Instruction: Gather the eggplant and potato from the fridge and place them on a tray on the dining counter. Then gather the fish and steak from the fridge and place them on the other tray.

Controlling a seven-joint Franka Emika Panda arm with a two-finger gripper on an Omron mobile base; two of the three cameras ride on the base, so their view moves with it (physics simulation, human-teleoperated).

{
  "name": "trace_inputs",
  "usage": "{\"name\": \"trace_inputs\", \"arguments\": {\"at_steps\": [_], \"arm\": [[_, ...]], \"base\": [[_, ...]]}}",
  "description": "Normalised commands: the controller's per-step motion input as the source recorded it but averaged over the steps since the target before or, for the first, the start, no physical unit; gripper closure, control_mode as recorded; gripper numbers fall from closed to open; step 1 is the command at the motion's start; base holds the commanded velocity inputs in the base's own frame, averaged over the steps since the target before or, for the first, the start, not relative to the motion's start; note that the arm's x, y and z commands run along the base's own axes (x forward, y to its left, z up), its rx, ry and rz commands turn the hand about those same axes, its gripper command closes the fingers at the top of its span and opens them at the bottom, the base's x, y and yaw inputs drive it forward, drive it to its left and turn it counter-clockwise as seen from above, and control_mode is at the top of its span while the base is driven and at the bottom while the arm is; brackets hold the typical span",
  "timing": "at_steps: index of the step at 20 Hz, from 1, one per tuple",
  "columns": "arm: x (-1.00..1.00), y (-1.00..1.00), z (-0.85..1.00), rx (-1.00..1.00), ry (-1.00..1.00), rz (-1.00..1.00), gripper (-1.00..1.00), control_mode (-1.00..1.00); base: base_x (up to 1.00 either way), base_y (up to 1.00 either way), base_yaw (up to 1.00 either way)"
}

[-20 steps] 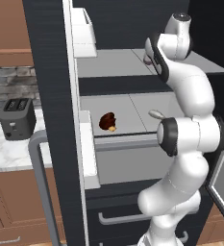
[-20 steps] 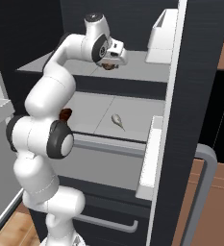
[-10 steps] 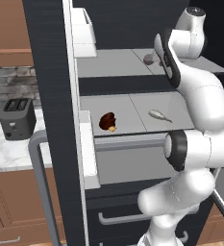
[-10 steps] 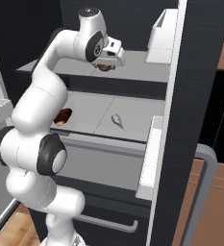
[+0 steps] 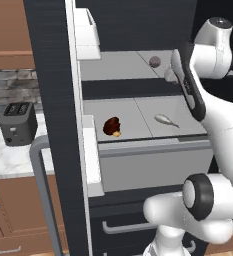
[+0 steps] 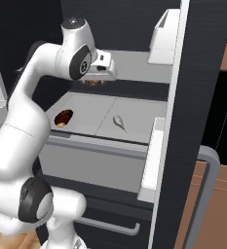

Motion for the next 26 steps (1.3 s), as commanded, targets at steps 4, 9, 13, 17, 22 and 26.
{"name": "trace_inputs", "arguments": {"at_steps": [4, 9, 13, 17, 22, 26], "arm": [[-1.00, 0.02, -0.29, -0.04, -0.02, 0.05, 1.00, -1.00], [-1.00, 0.01, -0.31, -0.05, -0.04, 0.03, 1.00, -1.00], [0.00, 0.00, 0.00, 0.00, 0.00, 0.00, 1.00, 1.00], [0.00, 0.00, 0.00, 0.00, 0.00, 0.00, 1.00, 1.00], [0.00, 0.00, 0.00, 0.00, 0.00, 0.00, 1.00, 1.00], [0.00, 0.00, 0.00, 0.00, 0.00, 0.00, 1.00, 1.00]], "base": [[0.00, 0.00, 0.00], [0.00, 0.00, 0.00], [-1.00, 0.09, 0.00], [-1.00, 0.09, 0.00], [-1.00, 0.13, 0.00], [-1.00, 0.06, 0.00]]}}
